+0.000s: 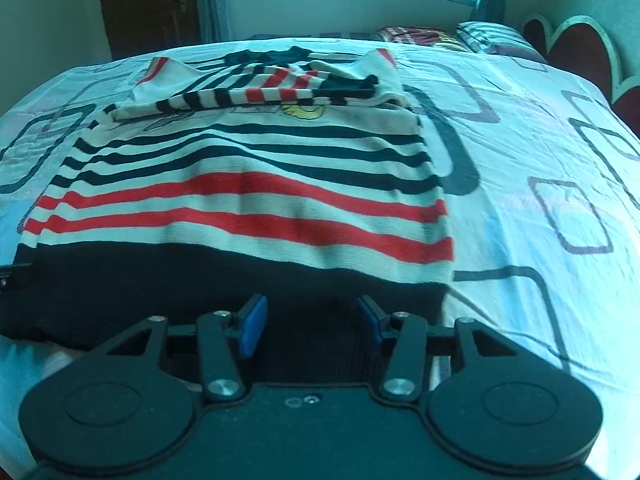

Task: Fold small clothes
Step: 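Grasp the black ribbed hem with both grippers, then lift the hem with both grippers and fold it over toward the collar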

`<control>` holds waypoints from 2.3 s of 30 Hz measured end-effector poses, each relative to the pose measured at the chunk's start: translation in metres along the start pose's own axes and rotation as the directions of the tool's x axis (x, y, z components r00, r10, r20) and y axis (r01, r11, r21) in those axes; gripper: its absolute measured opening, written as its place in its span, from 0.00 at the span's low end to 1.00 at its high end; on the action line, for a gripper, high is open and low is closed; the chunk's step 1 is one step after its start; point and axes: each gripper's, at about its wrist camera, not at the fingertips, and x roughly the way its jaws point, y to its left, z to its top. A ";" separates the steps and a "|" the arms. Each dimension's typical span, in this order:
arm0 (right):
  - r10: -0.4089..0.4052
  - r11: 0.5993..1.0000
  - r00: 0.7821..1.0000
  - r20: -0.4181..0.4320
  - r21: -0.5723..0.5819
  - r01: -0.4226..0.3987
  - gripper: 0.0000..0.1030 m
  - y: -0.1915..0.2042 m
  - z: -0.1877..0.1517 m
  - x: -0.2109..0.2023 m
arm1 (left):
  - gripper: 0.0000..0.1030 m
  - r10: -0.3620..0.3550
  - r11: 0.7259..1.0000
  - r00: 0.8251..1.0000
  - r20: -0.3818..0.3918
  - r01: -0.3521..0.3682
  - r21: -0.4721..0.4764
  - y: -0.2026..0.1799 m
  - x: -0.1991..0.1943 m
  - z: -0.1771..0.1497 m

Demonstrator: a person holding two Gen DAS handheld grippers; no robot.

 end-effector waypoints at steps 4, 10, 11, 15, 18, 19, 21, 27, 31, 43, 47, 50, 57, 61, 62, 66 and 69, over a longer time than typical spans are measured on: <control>-0.036 0.998 0.999 -0.005 0.052 0.037 0.49 -0.018 -0.007 -0.004 | 0.64 -0.085 0.994 0.996 -0.022 0.083 -0.077 0.012 0.002 -0.008; -0.026 0.990 0.999 -0.033 0.141 0.031 0.55 -0.032 -0.015 -0.001 | 0.39 -0.224 0.964 0.973 -0.049 0.214 -0.158 0.022 0.006 -0.008; -0.021 0.989 0.999 -0.031 0.149 0.025 0.50 -0.033 -0.016 -0.002 | 0.35 -0.232 0.961 0.971 -0.048 0.222 -0.166 0.024 0.007 -0.007; 0.005 0.979 0.999 -0.040 0.203 0.003 0.42 -0.040 -0.017 -0.004 | 0.12 -0.325 0.923 0.940 -0.103 0.292 -0.249 0.032 0.014 -0.006; 0.023 0.973 0.998 -0.058 0.232 -0.009 0.35 -0.047 -0.018 -0.006 | 0.12 -0.351 0.923 0.928 -0.128 0.320 -0.216 0.026 0.016 -0.008; 0.022 0.972 0.998 -0.064 0.235 -0.007 0.32 -0.049 -0.018 -0.006 | 0.12 -0.358 0.921 0.924 -0.136 0.326 -0.212 0.024 0.017 -0.008; 0.027 0.972 0.997 -0.077 0.237 -0.008 0.29 -0.051 -0.017 -0.005 | 0.11 -0.366 0.919 0.920 -0.140 0.333 -0.212 0.021 0.020 -0.006; 0.188 0.953 0.982 -0.026 0.248 -0.176 0.09 -0.049 0.003 -0.013 | 0.08 -0.381 0.911 0.923 -0.058 0.364 -0.194 0.015 0.010 0.016; 0.237 0.940 0.969 0.063 0.238 -0.245 0.09 -0.049 0.030 -0.020 | 0.08 -0.372 0.911 0.928 0.038 0.372 -0.175 0.015 -0.001 0.048; 0.287 0.906 0.922 0.262 0.237 -0.349 0.09 -0.072 0.142 0.021 | 0.08 -0.299 0.925 0.924 0.236 0.342 -0.165 0.011 0.038 0.160; 0.292 0.890 0.913 0.285 0.268 -0.369 0.09 -0.080 0.179 0.059 | 0.08 -0.265 0.939 0.925 0.272 0.311 -0.144 0.005 0.067 0.200; 0.291 0.884 0.913 0.286 0.285 -0.371 0.09 -0.085 0.206 0.091 | 0.08 -0.235 0.944 0.928 0.290 0.289 -0.161 0.004 0.091 0.231; 0.278 0.877 0.920 0.277 0.317 -0.361 0.09 -0.097 0.268 0.160 | 0.08 -0.146 0.950 0.947 0.287 0.215 -0.225 0.009 0.162 0.296; 0.275 0.870 0.934 0.229 0.355 -0.343 0.09 -0.105 0.287 0.206 | 0.08 -0.104 0.954 0.965 0.242 0.165 -0.249 0.008 0.206 0.318; 0.268 0.872 0.939 0.215 0.360 -0.331 0.09 -0.106 0.289 0.217 | 0.08 -0.092 0.955 0.970 0.226 0.150 -0.255 0.008 0.216 0.322; 0.261 0.880 0.951 0.166 0.365 -0.305 0.10 -0.102 0.292 0.247 | 0.08 -0.052 0.955 0.982 0.181 0.102 -0.279 0.011 0.247 0.332; 0.257 0.878 0.952 0.168 0.372 -0.302 0.11 -0.100 0.297 0.255 | 0.09 -0.045 0.951 0.984 0.173 0.095 -0.294 0.014 0.257 0.341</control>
